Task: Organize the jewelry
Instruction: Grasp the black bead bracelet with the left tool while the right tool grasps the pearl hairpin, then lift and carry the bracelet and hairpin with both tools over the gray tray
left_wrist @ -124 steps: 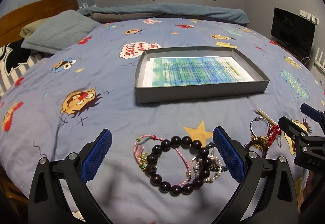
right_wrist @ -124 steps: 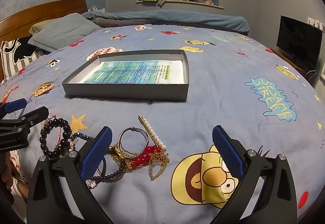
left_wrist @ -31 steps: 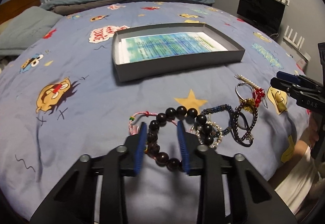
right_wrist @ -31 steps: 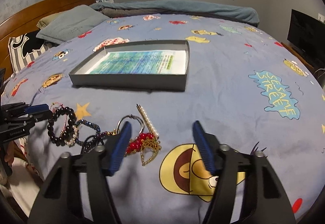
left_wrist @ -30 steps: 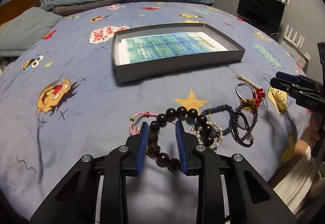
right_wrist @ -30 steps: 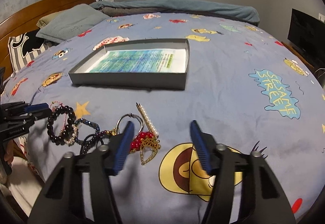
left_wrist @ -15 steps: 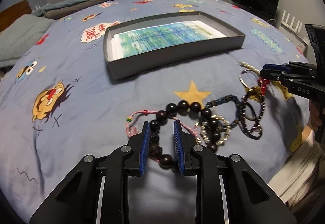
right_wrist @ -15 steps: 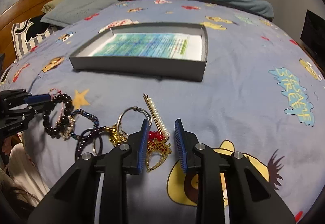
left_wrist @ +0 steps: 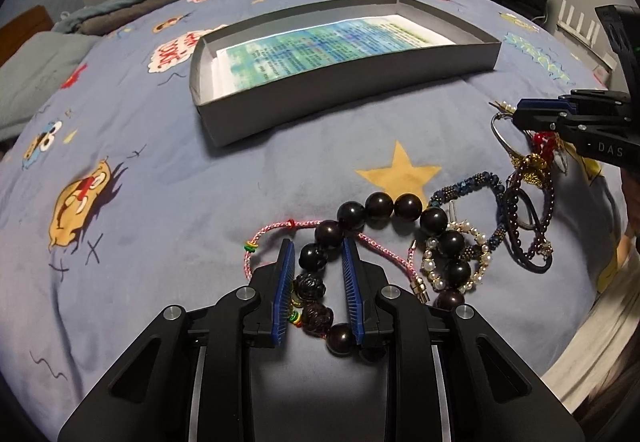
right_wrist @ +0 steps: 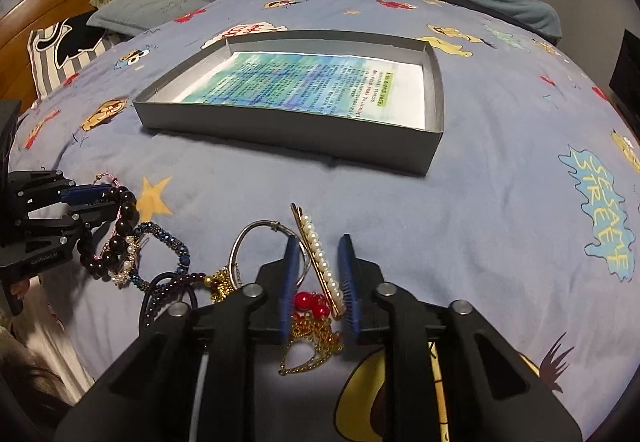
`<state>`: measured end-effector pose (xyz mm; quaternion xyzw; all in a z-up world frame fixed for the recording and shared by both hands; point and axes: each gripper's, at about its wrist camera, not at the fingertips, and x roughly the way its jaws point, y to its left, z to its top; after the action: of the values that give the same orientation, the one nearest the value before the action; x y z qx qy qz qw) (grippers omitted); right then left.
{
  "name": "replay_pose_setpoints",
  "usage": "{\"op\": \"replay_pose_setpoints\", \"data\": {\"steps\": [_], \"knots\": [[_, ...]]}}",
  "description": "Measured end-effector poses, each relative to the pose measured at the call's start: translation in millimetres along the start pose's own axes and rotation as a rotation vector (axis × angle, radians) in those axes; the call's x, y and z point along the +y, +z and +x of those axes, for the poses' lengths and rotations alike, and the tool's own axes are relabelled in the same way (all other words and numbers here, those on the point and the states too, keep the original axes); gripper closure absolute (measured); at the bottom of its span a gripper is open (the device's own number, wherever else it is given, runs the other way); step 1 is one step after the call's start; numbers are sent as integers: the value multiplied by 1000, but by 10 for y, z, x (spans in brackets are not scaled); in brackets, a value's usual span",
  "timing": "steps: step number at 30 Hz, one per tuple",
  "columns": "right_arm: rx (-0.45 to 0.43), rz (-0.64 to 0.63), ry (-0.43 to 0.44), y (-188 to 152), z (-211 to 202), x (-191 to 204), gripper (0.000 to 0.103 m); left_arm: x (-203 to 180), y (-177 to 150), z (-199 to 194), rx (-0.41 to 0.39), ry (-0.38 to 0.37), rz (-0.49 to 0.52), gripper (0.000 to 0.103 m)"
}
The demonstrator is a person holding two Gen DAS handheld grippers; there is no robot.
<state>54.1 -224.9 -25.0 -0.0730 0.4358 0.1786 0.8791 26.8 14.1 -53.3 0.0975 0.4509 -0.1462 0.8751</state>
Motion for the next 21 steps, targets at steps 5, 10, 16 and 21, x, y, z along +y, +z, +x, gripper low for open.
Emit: {"op": "replay_pose_setpoints", "data": {"steps": [5,10,16,21], "knots": [[6,31,37,-18,-87,-57,92,1,4,-17,-1,-3,6,78],[-8,47,30,-48,-187,-104,92,12,-9,-29,-2,-10,-12,78],[1,47,29,-75,-195,-119,92,10,-27,-37,-1,-7,-15,78],[11,21,4,-73,-140,-83,92,9,-24,-33,3,-7,-13,78]]}}
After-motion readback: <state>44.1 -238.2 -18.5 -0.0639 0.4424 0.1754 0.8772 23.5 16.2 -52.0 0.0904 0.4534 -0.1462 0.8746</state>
